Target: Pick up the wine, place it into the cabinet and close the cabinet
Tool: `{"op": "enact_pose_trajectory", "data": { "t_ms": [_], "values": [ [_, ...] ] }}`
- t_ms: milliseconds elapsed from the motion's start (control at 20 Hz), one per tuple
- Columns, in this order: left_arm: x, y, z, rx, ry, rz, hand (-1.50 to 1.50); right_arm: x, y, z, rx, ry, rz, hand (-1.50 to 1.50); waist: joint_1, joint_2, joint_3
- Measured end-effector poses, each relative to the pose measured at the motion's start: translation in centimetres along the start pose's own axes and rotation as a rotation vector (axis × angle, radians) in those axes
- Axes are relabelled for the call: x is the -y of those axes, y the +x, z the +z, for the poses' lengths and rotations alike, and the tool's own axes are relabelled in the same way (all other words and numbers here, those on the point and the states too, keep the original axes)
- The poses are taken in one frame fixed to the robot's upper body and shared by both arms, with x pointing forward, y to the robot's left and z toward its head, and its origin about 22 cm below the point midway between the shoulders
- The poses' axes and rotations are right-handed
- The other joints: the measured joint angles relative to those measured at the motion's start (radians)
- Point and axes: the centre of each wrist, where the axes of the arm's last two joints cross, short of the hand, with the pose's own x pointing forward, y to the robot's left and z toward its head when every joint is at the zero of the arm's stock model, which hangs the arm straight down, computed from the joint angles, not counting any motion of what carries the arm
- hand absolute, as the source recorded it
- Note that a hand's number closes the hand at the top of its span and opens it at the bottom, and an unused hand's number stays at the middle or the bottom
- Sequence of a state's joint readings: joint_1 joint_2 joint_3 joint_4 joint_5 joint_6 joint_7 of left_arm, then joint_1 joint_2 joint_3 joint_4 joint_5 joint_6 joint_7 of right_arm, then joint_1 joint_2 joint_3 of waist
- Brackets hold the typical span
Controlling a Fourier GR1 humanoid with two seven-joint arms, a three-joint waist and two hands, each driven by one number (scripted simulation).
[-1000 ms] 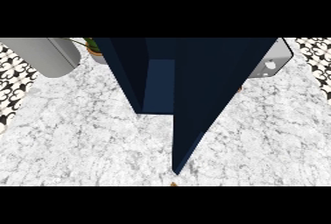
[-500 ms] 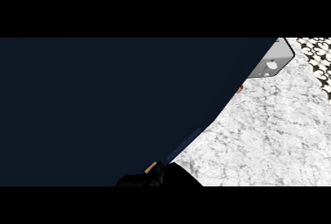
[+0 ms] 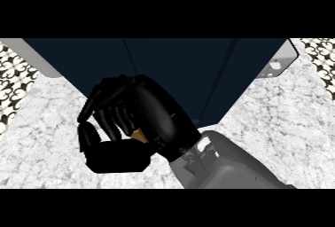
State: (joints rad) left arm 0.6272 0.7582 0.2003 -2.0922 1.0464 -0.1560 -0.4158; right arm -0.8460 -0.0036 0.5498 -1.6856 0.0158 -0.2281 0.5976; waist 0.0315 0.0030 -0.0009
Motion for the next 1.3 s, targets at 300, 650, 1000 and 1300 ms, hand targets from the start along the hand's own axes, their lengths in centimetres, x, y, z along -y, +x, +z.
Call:
{"op": "enact_pose_trajectory", "data": {
  "t_ms": [300, 650, 1000, 1300],
  "values": [
    [0.6, -0.2, -0.5, -0.031, -0.017, 0.008, -1.5, 2.4, -1.3, -3.5, -0.012, -0.059, 0.046, 1.5, -0.011, -0.001, 0.0],
    [3.0, -1.3, -1.7, -0.063, -0.039, 0.029, -1.5, 4.8, -3.1, -5.7, 0.003, -0.028, 0.046, 1.5, -0.014, -0.013, -0.002],
    [4.2, -3.1, -2.9, -0.079, -0.033, 0.036, -1.5, 5.8, -4.2, -6.4, 0.056, 0.03, 0.063, 1.5, -0.012, -0.022, -0.012],
    [4.9, -4.6, -3.4, -0.079, -0.024, 0.041, -1.5, 6.8, -4.9, -6.7, 0.101, 0.067, 0.085, 1.5, -0.005, -0.025, -0.02]
  ]
}}
